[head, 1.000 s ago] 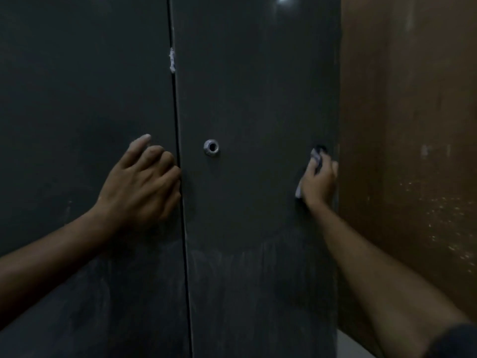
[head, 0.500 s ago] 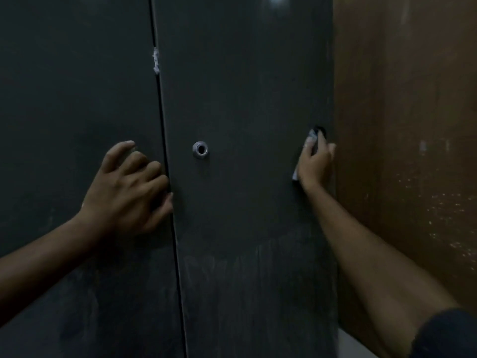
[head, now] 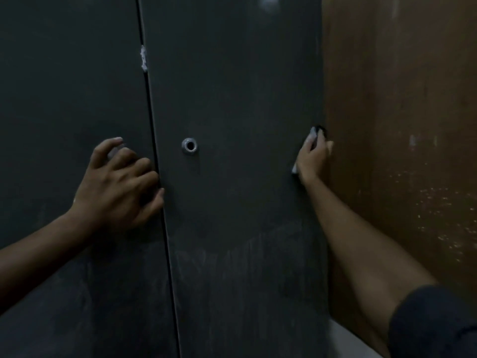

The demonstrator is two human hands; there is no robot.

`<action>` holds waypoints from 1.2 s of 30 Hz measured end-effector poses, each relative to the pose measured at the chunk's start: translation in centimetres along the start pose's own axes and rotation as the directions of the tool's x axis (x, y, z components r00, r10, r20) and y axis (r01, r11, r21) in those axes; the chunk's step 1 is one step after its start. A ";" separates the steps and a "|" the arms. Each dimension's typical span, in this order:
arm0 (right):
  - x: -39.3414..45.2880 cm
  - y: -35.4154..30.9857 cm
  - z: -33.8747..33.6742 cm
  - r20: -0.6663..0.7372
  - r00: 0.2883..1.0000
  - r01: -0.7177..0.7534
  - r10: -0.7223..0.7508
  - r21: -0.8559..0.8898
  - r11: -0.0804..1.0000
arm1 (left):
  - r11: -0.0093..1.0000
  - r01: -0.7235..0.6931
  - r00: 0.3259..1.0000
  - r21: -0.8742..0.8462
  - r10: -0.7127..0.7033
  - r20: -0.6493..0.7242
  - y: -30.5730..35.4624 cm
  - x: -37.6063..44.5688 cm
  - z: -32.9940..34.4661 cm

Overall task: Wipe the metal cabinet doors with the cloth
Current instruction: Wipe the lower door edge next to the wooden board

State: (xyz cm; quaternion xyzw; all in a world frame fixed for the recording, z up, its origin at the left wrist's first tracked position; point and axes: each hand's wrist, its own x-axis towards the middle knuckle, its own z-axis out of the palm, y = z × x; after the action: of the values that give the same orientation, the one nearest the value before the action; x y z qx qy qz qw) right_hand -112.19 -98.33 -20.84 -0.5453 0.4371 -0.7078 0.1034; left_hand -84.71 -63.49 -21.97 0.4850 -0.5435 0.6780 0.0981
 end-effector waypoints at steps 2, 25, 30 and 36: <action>-4.9 1.9 -0.1 0.037 0.990 0.132 -0.134 0.049 0.990 | 1.000 0.002 1.000 0.004 -0.002 0.003 0.0 0.1 0.0; -4.3 -0.4 0.4 0.020 0.995 -0.101 0.099 0.106 0.989 | 0.999 0.001 1.000 -0.038 -0.002 -0.030 0.1 0.0 0.1; -15.8 7.0 0.4 -0.006 1.000 -0.026 0.027 0.109 0.994 | 0.999 -0.016 1.000 -0.044 0.015 -0.011 -0.1 -0.1 0.2; -7.0 5.3 0.0 -0.004 0.899 -0.437 0.438 0.067 0.897 | 0.998 -0.008 0.999 -0.059 0.005 -0.043 0.1 -0.2 0.4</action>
State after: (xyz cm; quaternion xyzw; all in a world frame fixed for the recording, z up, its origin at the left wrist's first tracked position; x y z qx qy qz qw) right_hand -111.28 -97.13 -29.43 -0.4228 0.5266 -0.6852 0.2731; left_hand -84.41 -63.76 -22.22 0.4656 -0.5627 0.6721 0.1218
